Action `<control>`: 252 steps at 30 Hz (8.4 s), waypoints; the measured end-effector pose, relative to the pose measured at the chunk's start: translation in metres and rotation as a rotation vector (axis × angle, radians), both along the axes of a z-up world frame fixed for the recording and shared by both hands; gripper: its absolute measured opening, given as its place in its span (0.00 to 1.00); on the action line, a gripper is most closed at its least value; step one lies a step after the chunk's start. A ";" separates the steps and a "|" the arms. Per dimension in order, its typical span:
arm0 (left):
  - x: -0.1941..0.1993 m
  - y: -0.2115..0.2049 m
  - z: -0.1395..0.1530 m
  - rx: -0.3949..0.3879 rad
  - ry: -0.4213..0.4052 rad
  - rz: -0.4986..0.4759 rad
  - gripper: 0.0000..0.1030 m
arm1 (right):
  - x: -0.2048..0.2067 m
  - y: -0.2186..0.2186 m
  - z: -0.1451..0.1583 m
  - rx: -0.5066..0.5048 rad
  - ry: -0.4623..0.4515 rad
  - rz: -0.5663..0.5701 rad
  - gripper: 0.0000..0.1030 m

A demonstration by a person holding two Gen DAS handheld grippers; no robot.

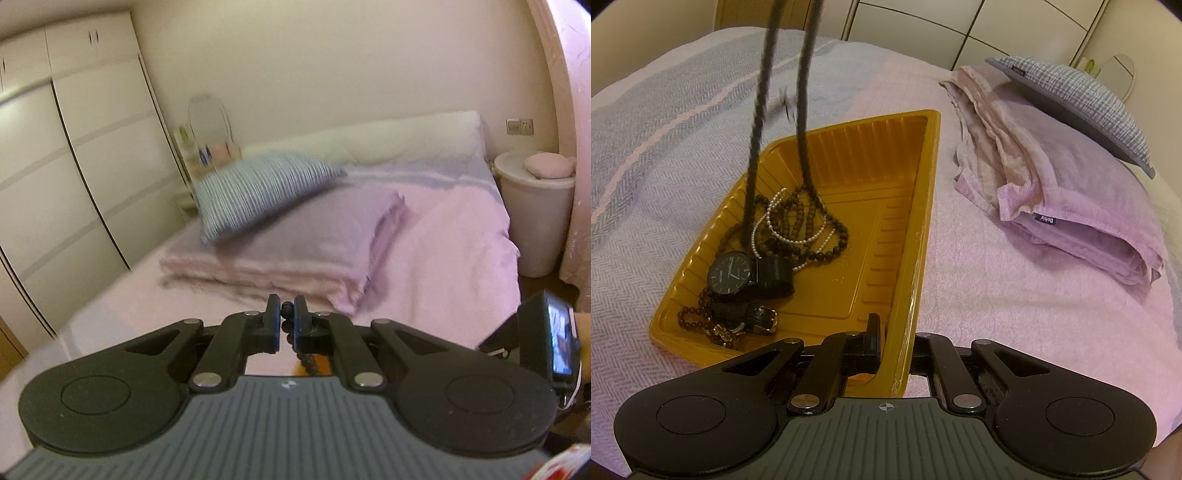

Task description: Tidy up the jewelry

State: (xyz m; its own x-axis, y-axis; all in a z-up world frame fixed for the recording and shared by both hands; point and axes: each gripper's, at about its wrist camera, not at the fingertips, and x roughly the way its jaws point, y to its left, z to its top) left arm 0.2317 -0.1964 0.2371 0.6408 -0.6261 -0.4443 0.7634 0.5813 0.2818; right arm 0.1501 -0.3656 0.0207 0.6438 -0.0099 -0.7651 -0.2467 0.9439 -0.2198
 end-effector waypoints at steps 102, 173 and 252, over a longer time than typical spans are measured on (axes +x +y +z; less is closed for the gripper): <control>-0.040 0.135 -0.178 -0.145 0.503 0.453 0.39 | 0.004 -0.120 -0.046 0.716 0.020 -0.179 0.48; -0.216 0.174 -0.212 -0.239 0.491 0.906 1.00 | -0.151 0.108 -0.001 0.387 -0.008 -0.096 0.74; -0.214 0.174 -0.204 -0.232 0.475 0.886 1.00 | -0.153 0.113 0.005 0.373 -0.026 -0.072 0.74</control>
State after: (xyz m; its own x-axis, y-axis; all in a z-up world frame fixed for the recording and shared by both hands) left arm 0.0174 -0.0221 0.0332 0.7042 -0.1173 -0.7002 0.0377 0.9910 -0.1281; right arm -0.0032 -0.2527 0.0253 0.6707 0.2204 -0.7083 -0.1759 0.9749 0.1368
